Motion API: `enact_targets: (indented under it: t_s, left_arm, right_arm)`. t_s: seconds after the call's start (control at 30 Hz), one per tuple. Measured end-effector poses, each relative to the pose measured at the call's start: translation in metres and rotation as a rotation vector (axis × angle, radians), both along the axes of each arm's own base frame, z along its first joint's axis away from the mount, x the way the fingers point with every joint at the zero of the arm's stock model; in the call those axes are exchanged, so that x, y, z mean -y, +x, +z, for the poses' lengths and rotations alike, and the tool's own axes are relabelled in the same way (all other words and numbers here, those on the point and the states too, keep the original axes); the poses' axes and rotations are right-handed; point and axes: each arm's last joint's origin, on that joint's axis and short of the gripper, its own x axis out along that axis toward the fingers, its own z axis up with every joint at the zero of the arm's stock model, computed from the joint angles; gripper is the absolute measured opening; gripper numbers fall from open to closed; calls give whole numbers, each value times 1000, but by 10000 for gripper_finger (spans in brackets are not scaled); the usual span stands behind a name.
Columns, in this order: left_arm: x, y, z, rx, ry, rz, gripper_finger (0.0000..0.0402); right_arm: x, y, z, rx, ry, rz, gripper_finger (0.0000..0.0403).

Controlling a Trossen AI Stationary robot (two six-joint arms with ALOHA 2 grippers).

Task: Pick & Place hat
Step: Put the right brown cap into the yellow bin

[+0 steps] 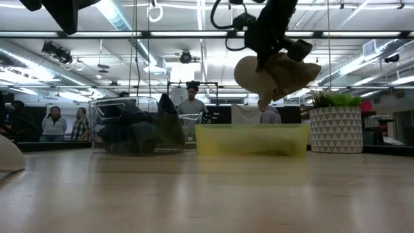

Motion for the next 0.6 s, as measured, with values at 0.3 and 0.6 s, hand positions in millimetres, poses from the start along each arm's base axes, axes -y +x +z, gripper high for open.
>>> enact_targets:
  t_s: [0.3, 0.6]
  left_arm:
    - [0, 0, 0, 1, 3, 0, 232]
    - [0, 0, 0, 2, 2, 4, 232]
  right_arm:
    - [31, 6, -29, -168, 97, 124, 0]
    - [40, 3, -73, -268, 189, 301, 0]
